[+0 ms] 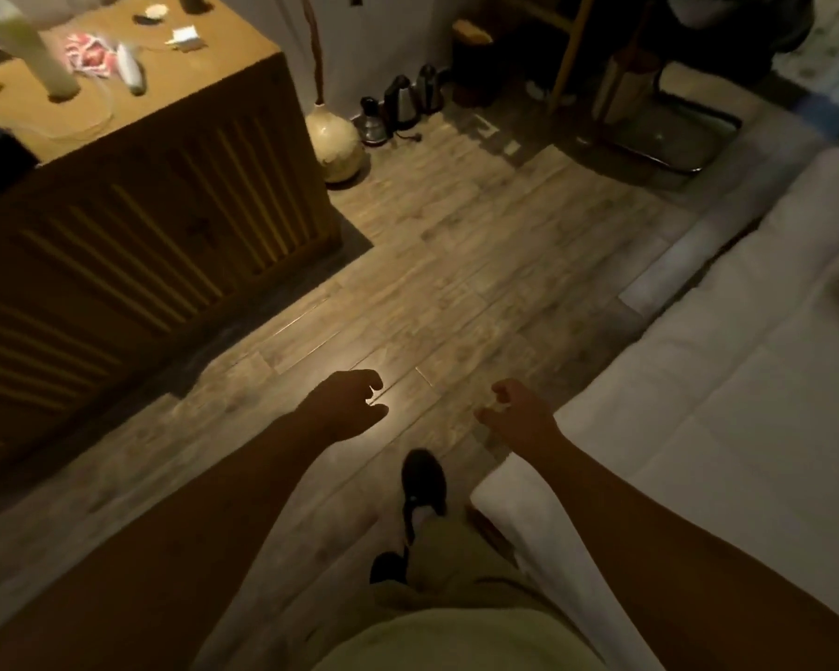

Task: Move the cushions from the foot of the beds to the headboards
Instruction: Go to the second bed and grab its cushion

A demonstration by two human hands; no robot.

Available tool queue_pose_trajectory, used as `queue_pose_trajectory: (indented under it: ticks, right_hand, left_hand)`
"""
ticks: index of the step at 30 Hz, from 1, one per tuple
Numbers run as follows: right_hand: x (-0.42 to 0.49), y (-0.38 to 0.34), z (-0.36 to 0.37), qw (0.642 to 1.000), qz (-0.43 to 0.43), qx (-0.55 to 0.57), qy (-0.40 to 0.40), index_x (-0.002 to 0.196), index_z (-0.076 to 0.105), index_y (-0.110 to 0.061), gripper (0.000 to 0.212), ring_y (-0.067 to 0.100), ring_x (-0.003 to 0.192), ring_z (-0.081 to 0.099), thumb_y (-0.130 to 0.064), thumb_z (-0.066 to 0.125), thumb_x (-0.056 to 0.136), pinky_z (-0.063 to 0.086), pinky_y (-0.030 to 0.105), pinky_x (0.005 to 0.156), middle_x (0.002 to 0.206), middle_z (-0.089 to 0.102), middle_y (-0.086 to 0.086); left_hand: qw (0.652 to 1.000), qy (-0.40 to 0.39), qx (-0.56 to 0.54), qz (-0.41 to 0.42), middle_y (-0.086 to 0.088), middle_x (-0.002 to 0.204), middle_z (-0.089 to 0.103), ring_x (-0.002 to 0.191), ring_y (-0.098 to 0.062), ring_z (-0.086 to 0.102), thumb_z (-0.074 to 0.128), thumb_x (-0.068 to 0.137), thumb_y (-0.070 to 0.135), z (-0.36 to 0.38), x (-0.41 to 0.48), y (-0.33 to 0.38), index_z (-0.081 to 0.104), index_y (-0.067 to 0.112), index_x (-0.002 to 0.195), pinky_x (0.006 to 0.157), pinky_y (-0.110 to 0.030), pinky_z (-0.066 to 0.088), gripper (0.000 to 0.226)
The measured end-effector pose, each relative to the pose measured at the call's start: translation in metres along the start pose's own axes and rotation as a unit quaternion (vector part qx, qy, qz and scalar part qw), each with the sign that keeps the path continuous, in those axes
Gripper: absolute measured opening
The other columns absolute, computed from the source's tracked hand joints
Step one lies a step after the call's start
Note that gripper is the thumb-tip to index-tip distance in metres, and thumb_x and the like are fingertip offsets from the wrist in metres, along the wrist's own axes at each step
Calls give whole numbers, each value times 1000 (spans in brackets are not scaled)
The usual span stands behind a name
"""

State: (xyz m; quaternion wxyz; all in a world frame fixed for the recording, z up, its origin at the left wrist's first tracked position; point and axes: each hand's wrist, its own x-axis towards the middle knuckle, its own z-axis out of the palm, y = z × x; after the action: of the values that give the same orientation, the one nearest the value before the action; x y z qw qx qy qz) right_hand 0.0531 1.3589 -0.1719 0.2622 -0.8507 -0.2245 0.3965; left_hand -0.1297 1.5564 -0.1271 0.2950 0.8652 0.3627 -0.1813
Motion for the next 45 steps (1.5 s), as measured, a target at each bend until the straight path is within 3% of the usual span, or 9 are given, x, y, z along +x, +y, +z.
queue_pose_trajectory:
  ticks: [10,16,21,24,30,34,35,39,45]
  right_hand:
    - [170,-35,-101,995,56,66,50,140,47,-12,61,26,125,52,-33,70,89,43,32,92,140,52,11]
    - [214,-40,-187,984,107,92,113,142,45,-15,62,25,128,51,-41,67,89,38,30,92,141,51,8]
    - [241,-32,-246,949,160,172,209,140,46,-17,55,19,115,51,-35,63,91,44,34,97,137,53,6]
    - [264,-22,-283,938,199,174,222,141,47,-14,54,26,121,53,-36,60,93,46,38,101,139,53,10]
    - [330,-5,-380,922,225,193,248,137,48,-10,53,30,120,57,-36,63,93,50,42,101,133,56,12]
    - [382,2,-445,919,241,229,213,117,56,-17,23,18,104,60,-31,57,98,49,15,81,134,56,10]
    - [394,3,-460,918,244,235,207,115,56,-19,20,17,102,61,-30,57,99,48,15,79,134,57,9]
    - [429,3,-516,905,272,240,222,134,50,-14,46,25,115,59,-35,60,95,50,40,101,133,57,10]
    - [482,31,-604,905,293,169,257,135,50,-13,48,30,113,61,-29,62,91,49,38,94,128,61,14]
  left_hand:
    - [990,-42,109,83,-4,127,63,106,-22,63,62,91,37,-103,213,98,55,19,133,89,-33,52,46]
    - [966,-74,171,181,-5,126,64,106,-20,62,63,91,36,-141,311,191,56,17,131,84,-26,46,45]
    - [942,-91,193,258,-5,129,63,111,-21,61,63,92,36,-157,387,274,55,17,132,95,-34,51,46]
    - [924,-85,217,304,-5,137,58,124,-22,55,61,92,36,-164,431,322,52,19,136,103,-38,47,48]
    - [900,-102,223,359,-4,141,55,129,-22,52,60,93,36,-179,537,428,50,19,138,107,-39,44,49]
    - [888,-114,226,383,-5,138,57,125,-23,54,61,92,37,-195,608,495,51,18,137,103,-37,46,50]
    - [885,-118,233,385,-5,138,57,124,-23,55,61,92,37,-199,625,510,51,18,137,102,-37,47,50]
    - [871,-135,266,392,-6,138,58,122,-23,57,61,91,37,-206,679,568,52,18,136,101,-38,49,49]
    - [853,-131,275,424,-4,136,59,122,-22,56,61,90,38,-203,753,669,55,21,133,100,-36,49,46]
